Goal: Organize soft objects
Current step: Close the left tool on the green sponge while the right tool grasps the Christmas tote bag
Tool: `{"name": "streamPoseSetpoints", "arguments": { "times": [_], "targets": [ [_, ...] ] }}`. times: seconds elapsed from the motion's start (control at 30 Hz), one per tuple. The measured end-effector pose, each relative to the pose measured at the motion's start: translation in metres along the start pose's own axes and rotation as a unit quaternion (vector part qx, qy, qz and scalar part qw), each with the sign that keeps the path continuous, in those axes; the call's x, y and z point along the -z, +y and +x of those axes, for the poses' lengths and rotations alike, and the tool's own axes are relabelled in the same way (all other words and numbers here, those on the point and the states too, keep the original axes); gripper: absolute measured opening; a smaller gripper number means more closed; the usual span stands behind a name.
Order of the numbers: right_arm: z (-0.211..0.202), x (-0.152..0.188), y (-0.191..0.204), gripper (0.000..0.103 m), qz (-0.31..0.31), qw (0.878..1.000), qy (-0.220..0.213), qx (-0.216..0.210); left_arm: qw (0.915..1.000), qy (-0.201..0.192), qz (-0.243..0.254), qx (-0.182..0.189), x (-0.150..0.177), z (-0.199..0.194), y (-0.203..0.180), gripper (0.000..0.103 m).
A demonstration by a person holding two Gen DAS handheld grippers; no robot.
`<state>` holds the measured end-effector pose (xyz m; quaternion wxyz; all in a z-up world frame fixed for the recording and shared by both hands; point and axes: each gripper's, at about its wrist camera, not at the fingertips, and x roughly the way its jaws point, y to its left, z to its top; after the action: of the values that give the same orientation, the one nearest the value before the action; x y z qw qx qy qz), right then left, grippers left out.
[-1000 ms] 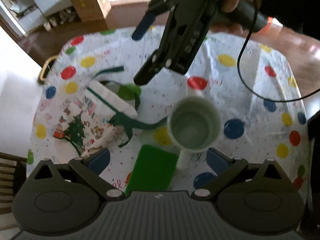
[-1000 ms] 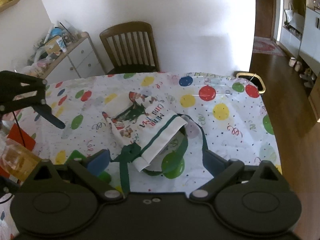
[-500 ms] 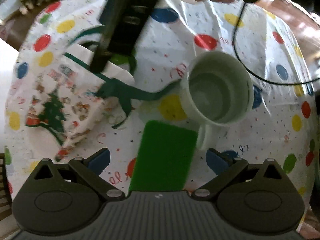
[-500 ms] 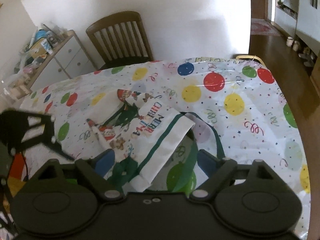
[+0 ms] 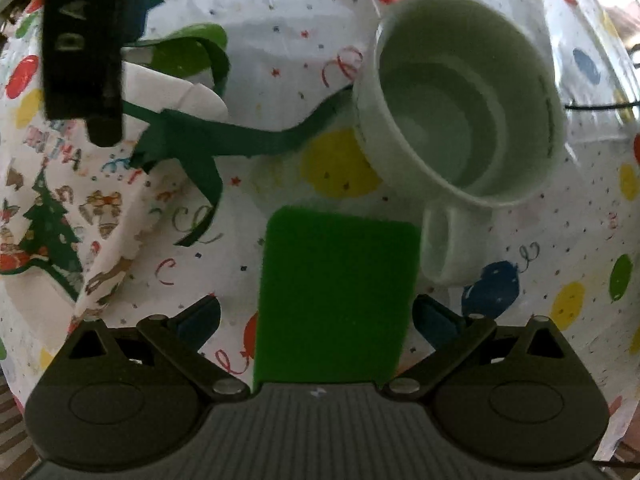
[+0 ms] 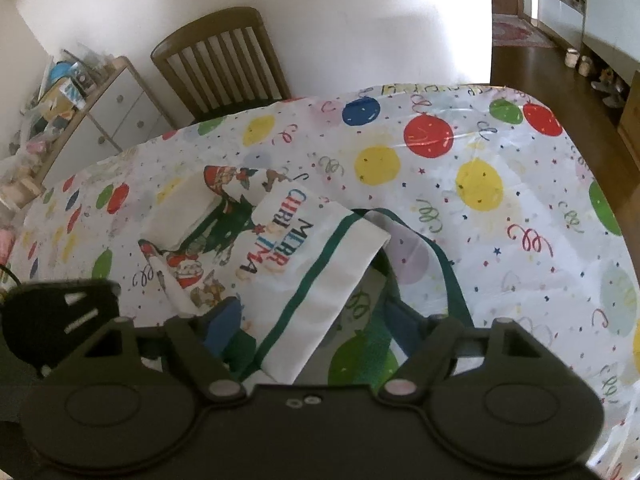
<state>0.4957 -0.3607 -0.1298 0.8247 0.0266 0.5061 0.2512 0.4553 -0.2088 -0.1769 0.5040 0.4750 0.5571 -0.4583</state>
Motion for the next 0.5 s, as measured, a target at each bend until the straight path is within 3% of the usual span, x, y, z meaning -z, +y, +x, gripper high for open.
{"name": "streamPoseSetpoints", "arguments": {
  "times": [0.13,0.3,0.37,0.4,0.5],
  "targets": [
    [0.006,-0.001,0.001,0.073,0.002,1.0,-0.001,0.007,0.9998,-0.004,0.016,-0.015,0.0,0.005,-0.005,0.103],
    [0.012,-0.003,-0.002,0.057,0.026,1.0,-0.01,0.011,0.9997,-0.019,-0.001,-0.015,0.0,0.003,-0.001,0.103],
    [0.014,-0.004,-0.001,0.043,0.03,0.999,-0.01,0.004,0.9996,-0.021,-0.004,-0.017,0.001,0.001,0.002,0.101],
    [0.015,-0.005,0.0,0.042,0.029,0.999,-0.01,0.009,0.9996,-0.022,-0.006,-0.016,0.002,0.0,0.003,0.1],
    [0.015,-0.005,0.004,0.017,0.021,0.999,-0.021,0.02,0.9995,-0.024,-0.009,-0.017,0.001,-0.002,0.002,0.088]
  ]
}}
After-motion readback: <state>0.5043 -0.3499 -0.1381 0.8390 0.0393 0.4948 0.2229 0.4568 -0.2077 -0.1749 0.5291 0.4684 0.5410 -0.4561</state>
